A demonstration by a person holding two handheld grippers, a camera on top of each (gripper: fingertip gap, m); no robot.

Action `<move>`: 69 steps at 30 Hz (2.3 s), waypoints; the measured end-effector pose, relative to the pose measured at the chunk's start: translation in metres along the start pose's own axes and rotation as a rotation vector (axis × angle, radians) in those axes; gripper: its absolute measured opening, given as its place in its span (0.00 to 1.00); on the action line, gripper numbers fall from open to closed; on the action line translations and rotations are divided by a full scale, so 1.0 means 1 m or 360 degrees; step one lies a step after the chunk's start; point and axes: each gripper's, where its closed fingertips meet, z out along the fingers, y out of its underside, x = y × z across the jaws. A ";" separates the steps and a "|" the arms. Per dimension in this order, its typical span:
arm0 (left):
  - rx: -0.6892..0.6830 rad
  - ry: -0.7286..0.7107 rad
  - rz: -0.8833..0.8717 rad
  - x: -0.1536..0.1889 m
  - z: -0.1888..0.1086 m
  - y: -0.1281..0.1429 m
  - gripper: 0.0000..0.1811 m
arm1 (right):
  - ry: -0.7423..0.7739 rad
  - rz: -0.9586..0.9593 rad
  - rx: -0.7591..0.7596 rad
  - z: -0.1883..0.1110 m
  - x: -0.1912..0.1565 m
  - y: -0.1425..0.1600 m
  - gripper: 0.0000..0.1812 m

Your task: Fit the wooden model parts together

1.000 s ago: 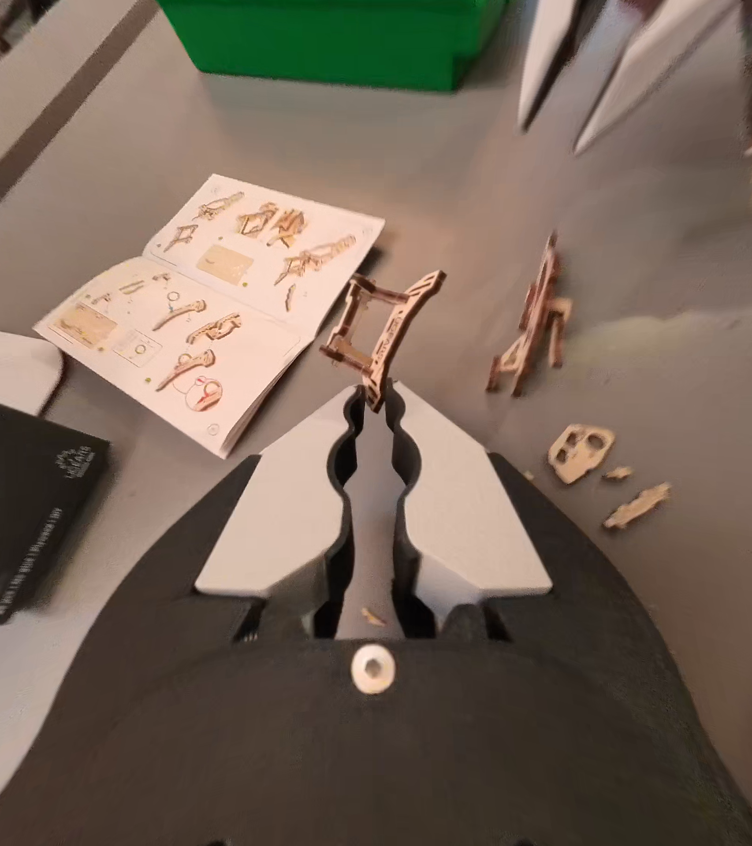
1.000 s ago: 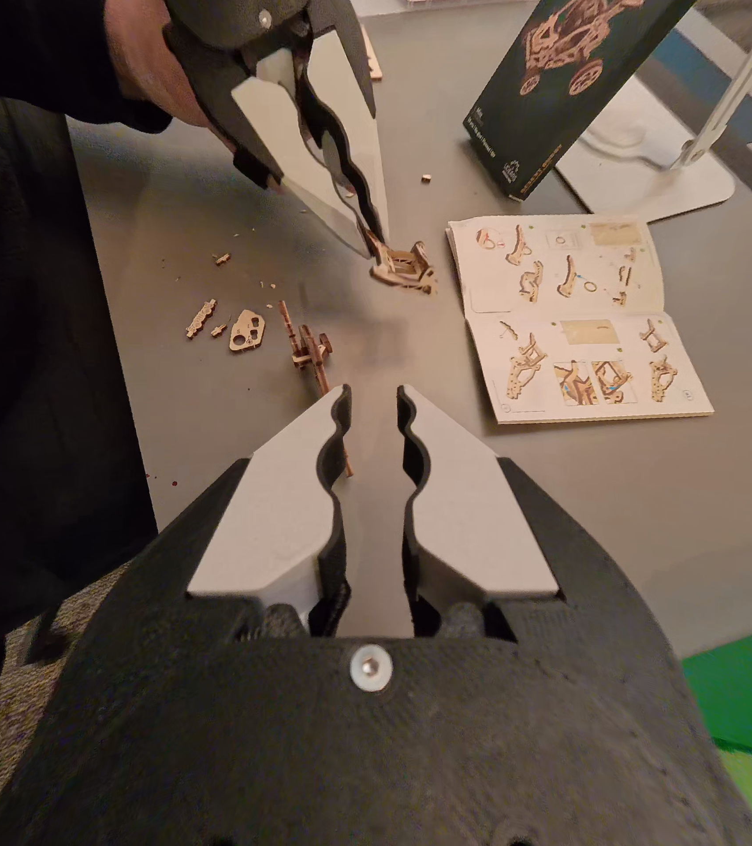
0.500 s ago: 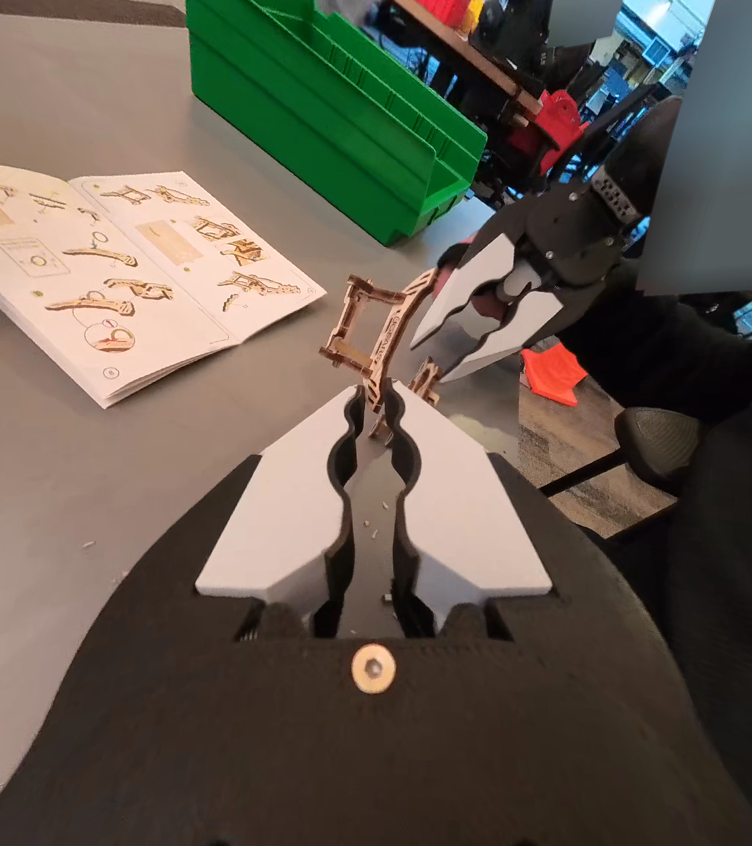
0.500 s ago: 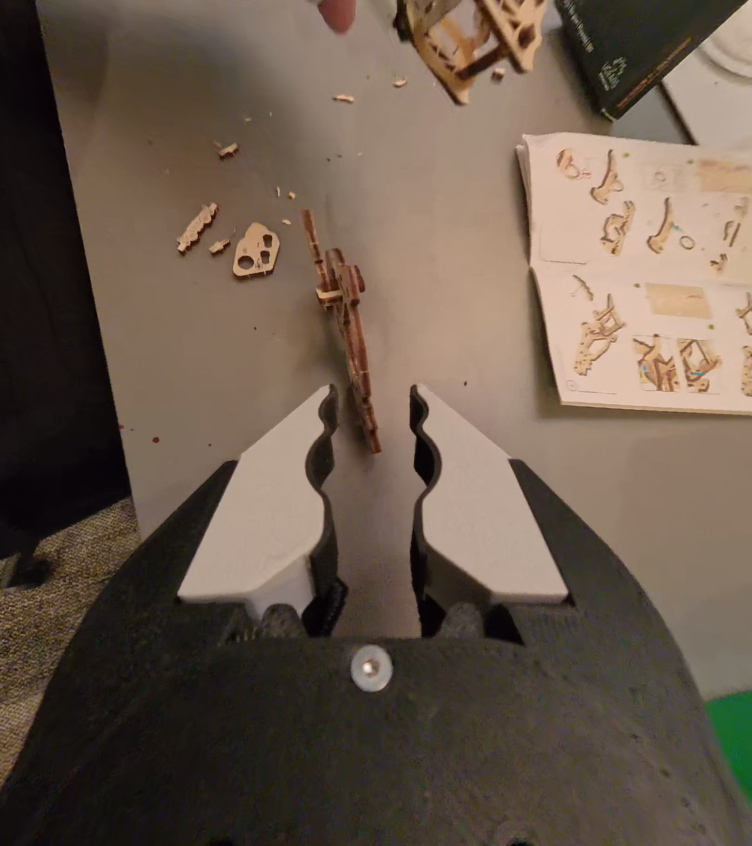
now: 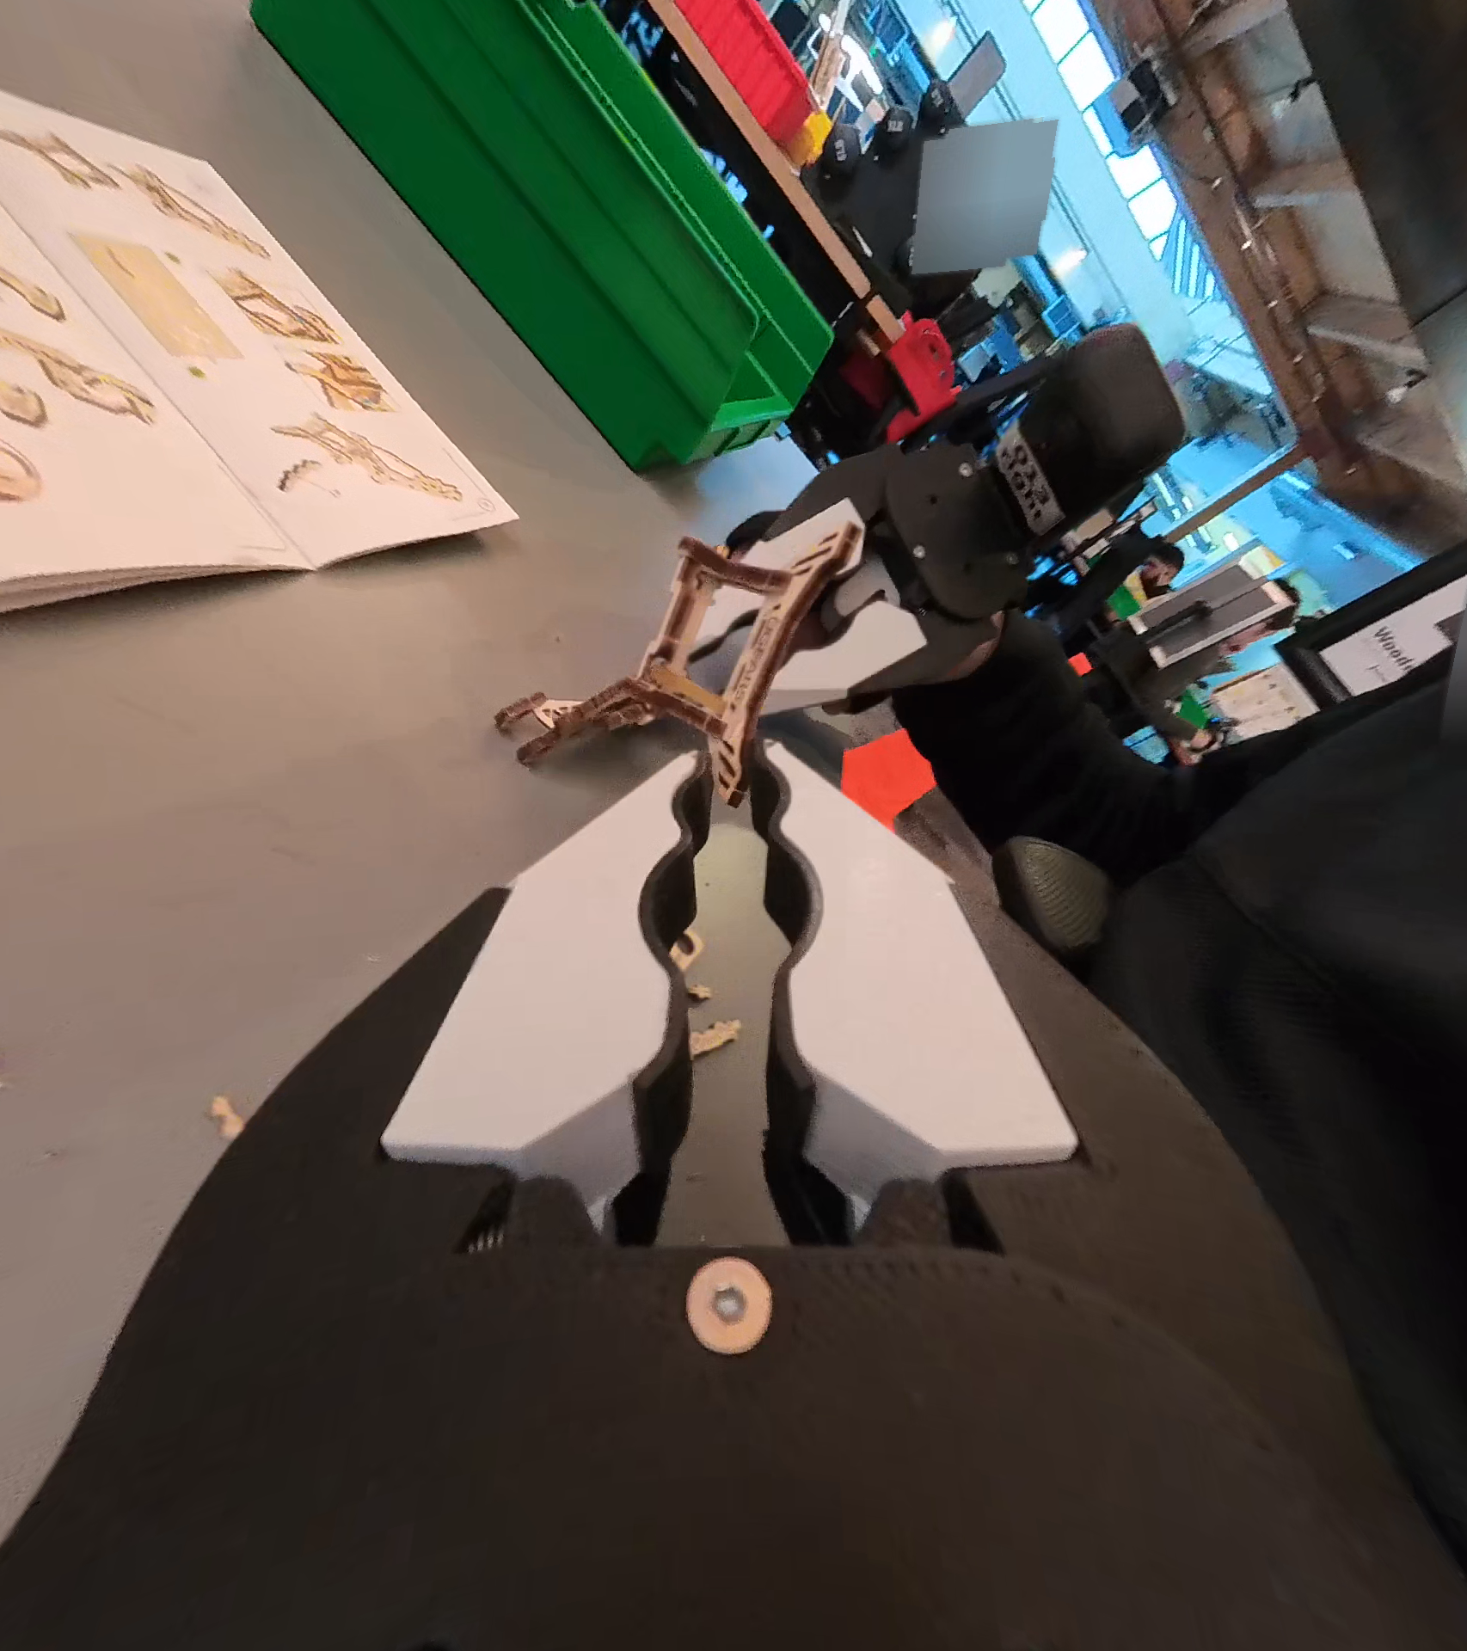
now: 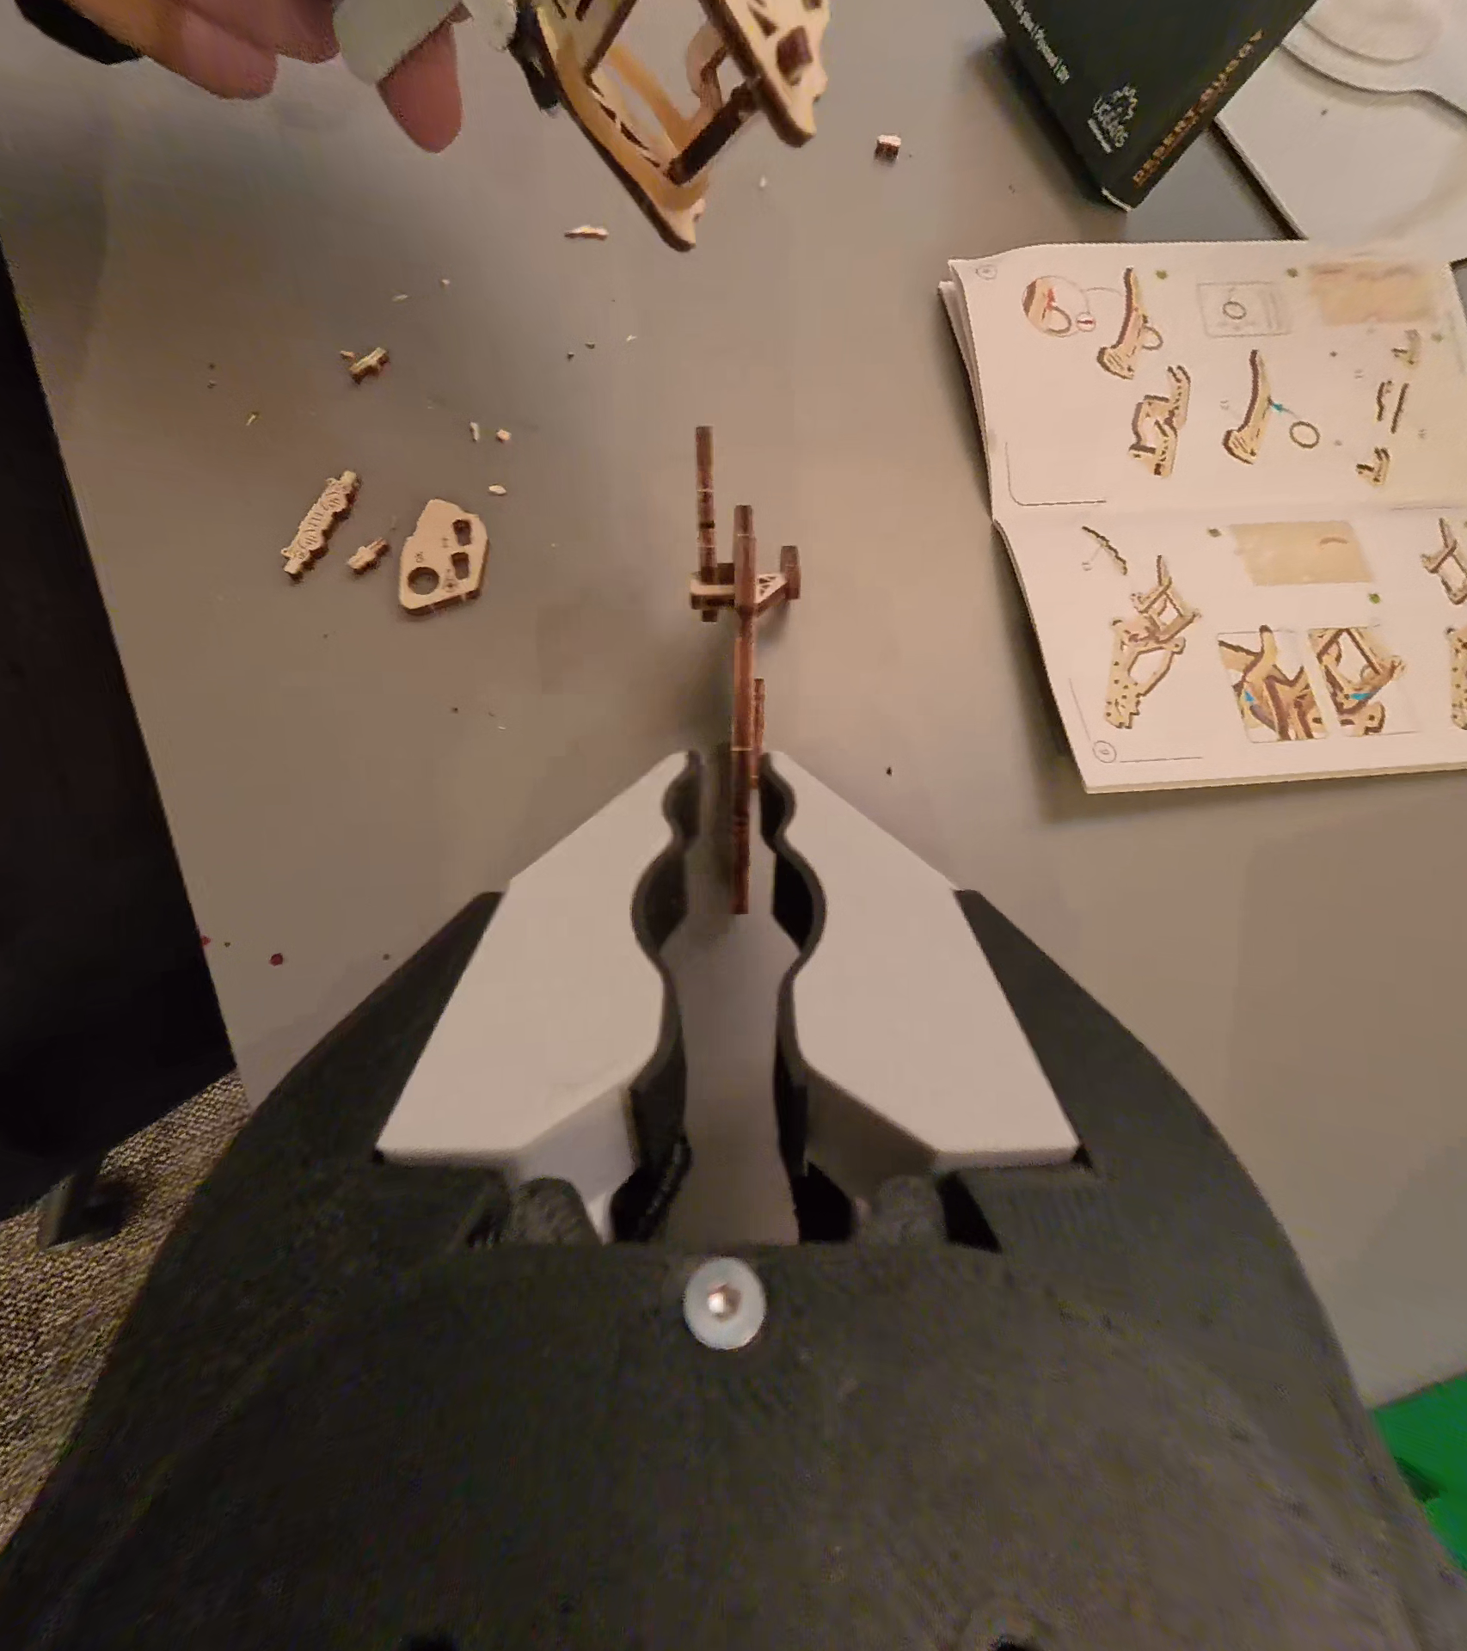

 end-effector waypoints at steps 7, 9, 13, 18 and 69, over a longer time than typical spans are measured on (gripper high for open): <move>0.0128 0.0244 -0.0290 0.016 -0.004 -0.007 0.03 | 0.0128 -0.0068 0.0129 -0.025 0.004 -0.023 0.21; 0.0146 0.0327 -0.0335 0.024 -0.005 -0.008 0.03 | 0.0200 -0.0184 0.0281 -0.041 0.002 -0.050 0.21; 0.0134 0.0439 -0.0343 0.039 0.000 -0.003 0.03 | 0.0161 -0.0189 0.0498 -0.048 -0.015 -0.089 0.18; 0.0135 0.0542 -0.0338 0.057 0.008 0.005 0.03 | -0.0062 0.0131 0.0550 -0.029 -0.030 -0.091 0.14; 0.0163 0.0226 -0.0029 0.056 0.012 0.010 0.01 | -0.0370 0.0664 0.0734 -0.022 -0.067 -0.085 0.18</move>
